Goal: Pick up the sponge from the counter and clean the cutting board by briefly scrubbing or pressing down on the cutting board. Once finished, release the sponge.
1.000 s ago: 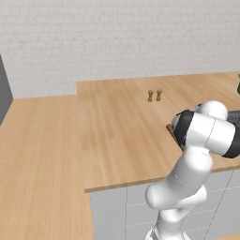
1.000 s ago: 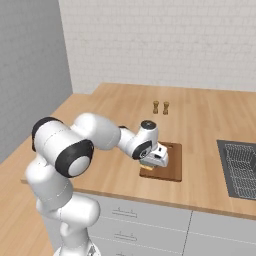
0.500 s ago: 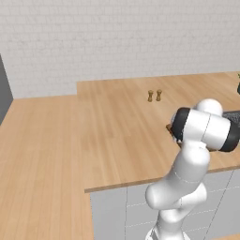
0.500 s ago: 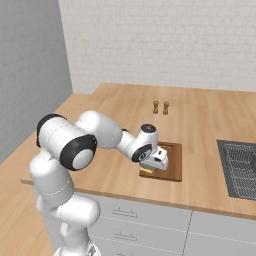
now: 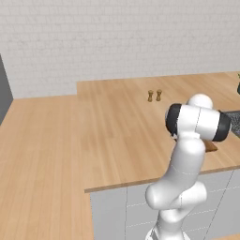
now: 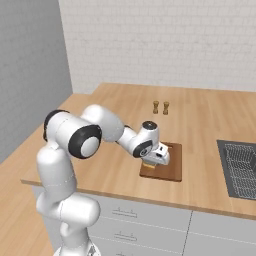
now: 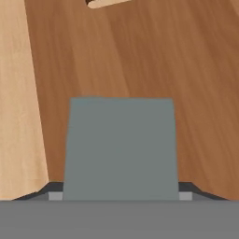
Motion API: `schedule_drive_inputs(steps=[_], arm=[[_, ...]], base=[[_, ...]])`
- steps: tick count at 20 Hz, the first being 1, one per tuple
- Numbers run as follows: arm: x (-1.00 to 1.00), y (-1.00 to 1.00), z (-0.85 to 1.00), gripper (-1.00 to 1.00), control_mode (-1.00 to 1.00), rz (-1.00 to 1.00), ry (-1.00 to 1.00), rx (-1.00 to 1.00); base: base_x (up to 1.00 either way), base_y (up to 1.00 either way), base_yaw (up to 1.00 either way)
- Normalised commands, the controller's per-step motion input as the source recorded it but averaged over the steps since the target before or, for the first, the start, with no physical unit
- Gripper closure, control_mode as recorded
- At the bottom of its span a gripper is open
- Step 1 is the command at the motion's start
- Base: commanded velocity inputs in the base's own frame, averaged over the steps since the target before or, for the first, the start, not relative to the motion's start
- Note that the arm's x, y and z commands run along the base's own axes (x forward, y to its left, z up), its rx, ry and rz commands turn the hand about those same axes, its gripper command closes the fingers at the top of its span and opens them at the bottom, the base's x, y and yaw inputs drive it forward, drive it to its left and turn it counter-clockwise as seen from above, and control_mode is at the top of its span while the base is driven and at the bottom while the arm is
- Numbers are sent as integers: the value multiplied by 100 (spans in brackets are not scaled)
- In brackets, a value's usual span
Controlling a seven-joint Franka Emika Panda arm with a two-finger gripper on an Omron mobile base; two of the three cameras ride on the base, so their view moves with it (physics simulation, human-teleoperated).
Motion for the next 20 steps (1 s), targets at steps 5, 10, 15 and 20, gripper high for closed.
schedule_drive_inputs(steps=[5,10,15,20], arm=[[54,-13,0,100,-100,0,-1,0],[51,-14,0,100,-100,0,-6,0],[16,-23,0,100,-100,0,-4,0],[-29,-31,-14,100,-100,0,1,0]], base=[[0,0,0],[0,0,0],[0,0,0],[0,0,0]])
